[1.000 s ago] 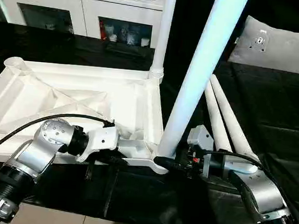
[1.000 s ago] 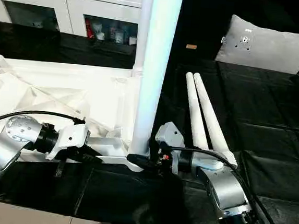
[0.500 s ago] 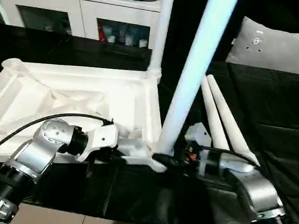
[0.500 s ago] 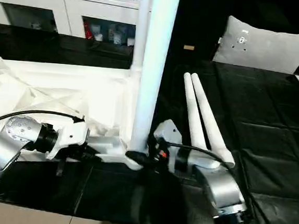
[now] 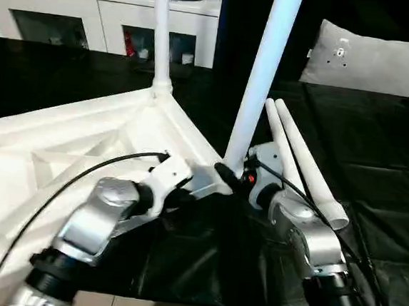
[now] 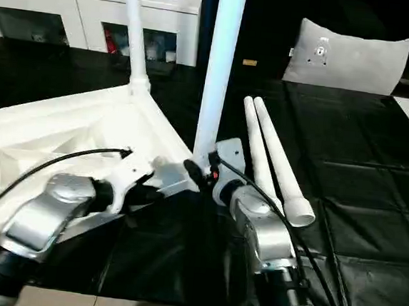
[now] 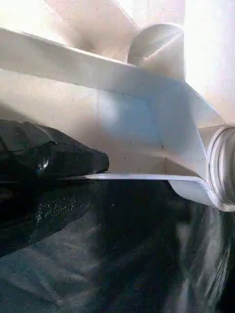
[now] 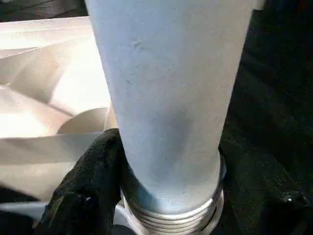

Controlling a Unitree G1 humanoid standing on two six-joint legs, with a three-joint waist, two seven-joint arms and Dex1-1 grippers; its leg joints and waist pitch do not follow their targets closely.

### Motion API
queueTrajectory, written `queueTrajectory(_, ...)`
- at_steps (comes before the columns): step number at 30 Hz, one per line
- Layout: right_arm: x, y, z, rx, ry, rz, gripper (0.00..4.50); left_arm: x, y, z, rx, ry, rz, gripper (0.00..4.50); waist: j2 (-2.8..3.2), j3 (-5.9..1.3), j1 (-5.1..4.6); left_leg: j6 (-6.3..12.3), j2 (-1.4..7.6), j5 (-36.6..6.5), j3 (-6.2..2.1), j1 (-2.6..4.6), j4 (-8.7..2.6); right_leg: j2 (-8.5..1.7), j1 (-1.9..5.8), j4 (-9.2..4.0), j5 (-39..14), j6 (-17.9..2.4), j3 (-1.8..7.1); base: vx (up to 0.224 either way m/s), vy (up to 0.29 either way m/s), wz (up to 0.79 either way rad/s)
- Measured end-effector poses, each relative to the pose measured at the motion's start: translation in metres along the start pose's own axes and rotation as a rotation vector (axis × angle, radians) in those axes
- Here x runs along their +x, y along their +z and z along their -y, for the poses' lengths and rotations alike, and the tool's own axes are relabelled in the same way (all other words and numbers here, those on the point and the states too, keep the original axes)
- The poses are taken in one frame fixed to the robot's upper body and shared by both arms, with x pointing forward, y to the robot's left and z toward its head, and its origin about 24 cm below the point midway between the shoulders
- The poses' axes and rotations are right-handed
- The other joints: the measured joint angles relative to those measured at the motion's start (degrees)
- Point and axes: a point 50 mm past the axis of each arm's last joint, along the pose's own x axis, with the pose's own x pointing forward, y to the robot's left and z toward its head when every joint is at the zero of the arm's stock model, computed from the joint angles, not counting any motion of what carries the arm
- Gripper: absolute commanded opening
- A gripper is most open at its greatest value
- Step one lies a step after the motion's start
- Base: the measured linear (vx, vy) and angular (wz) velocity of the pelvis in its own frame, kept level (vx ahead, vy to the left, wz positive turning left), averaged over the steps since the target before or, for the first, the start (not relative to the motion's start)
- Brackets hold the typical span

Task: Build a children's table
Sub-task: Rotate leg to tighten

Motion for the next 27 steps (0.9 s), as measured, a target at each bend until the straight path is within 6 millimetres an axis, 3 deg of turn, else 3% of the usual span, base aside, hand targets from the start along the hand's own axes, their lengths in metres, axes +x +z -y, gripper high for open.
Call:
queueTrajectory(7, 0.001, 0.0, 0.0, 0.009, -0.031, 0.001, 2.65, 0.003, 0.002, 0.001, 0.022, 0.016, -0.011, 0.0, -0.02, -0.01, 0.02, 0.01, 0.0, 0.0, 0.0, 0.02, 0.0, 0.0, 0.01, -0.05, 0.0, 0.0, -0.01, 0.0, 0.0, 0.0)
queueTrajectory(8, 0.001, 0.0, 0.0, 0.008, -0.032, 0.001, 3.21, 0.003, 0.002, 0.001, 0.024, 0.02, -0.013, 0.0, -0.01, -0.01, 0.01, 0.01, 0.0, 0.0, 0.0, 0.02, 0.0, 0.0, 0.01, -0.05, 0.0, 0.0, -0.01, 0.0, 0.0, 0.0)
queueTrajectory(13, 0.001, -0.002, 0.0, 0.005, -0.028, 0.013, 3.64, 0.003, 0.003, 0.001, 0.033, 0.022, -0.014, 0.0, 0.01, 0.0, -0.02, 0.0, 0.0, 0.0, -0.02, 0.03, 0.02, 0.0, 0.0, -0.05, 0.0, 0.0, -0.02, 0.0, 0.0, 0.0)
queueTrajectory(16, -0.004, -0.016, 0.0, 0.02, -0.012, -0.021, 3.84, 0.002, 0.003, 0.0, 0.055, 0.024, -0.004, 0.0, 0.07, 0.03, -0.03, 0.01, 0.01, 0.0, -0.03, -0.01, 0.02, 0.0, -0.14, -0.06, 0.0, 0.0, -0.04, 0.0, 0.0, 0.0)
queueTrajectory(17, -0.006, -0.017, 0.0, 0.017, -0.003, -0.015, 4.09, 0.001, 0.002, -0.002, 0.064, 0.027, -0.004, 0.0, 0.23, 0.03, -0.02, 0.01, 0.0, 0.0, -0.04, -0.08, 0.02, 0.0, -0.2, -0.06, 0.0, 0.0, -0.04, 0.0, 0.0, 0.0)
queueTrajectory(22, -0.021, -0.022, 0.003, -0.026, 0.074, -0.009, 4.41, -0.001, 0.0, -0.01, 0.099, 0.021, -0.003, 0.0, 0.48, 0.01, -0.03, 0.01, 0.07, 0.0, -0.02, -0.09, 0.01, 0.05, -0.22, -0.08, 0.0, 0.0, -0.1, 0.0, 0.0, 0.0)
queueTrajectory(27, -0.039, -0.037, 0.009, -0.064, 0.163, -0.058, 4.41, -0.006, -0.004, -0.017, 0.133, -0.011, -0.003, 0.0, 0.6, 0.03, 0.0, 0.02, 0.07, 0.0, 0.0, -0.14, 0.03, 0.05, -0.22, -0.12, 0.0, 0.0, -0.1, 0.0, 0.0, 0.0)
